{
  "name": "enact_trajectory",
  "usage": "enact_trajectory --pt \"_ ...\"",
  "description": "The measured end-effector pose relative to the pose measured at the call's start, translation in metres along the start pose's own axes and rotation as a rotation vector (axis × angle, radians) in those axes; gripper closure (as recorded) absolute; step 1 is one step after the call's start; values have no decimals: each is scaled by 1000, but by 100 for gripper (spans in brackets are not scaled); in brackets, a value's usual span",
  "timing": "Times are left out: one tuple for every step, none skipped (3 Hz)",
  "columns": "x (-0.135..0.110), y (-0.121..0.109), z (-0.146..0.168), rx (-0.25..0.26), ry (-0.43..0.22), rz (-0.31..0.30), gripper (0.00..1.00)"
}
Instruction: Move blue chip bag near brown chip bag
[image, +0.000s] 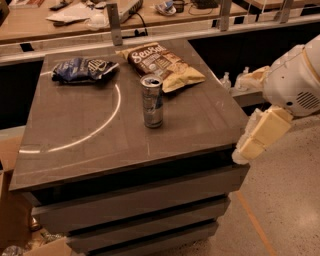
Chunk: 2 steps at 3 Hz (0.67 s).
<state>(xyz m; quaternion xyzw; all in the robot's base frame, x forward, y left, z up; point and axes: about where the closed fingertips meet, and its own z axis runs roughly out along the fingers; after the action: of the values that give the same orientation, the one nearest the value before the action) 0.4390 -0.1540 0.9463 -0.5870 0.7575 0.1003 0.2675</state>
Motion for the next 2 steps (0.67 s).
enact_trajectory --pt "-25 10 27 -78 -162 -39 0" --pt "-44 19 54 -169 -286 -99 0"
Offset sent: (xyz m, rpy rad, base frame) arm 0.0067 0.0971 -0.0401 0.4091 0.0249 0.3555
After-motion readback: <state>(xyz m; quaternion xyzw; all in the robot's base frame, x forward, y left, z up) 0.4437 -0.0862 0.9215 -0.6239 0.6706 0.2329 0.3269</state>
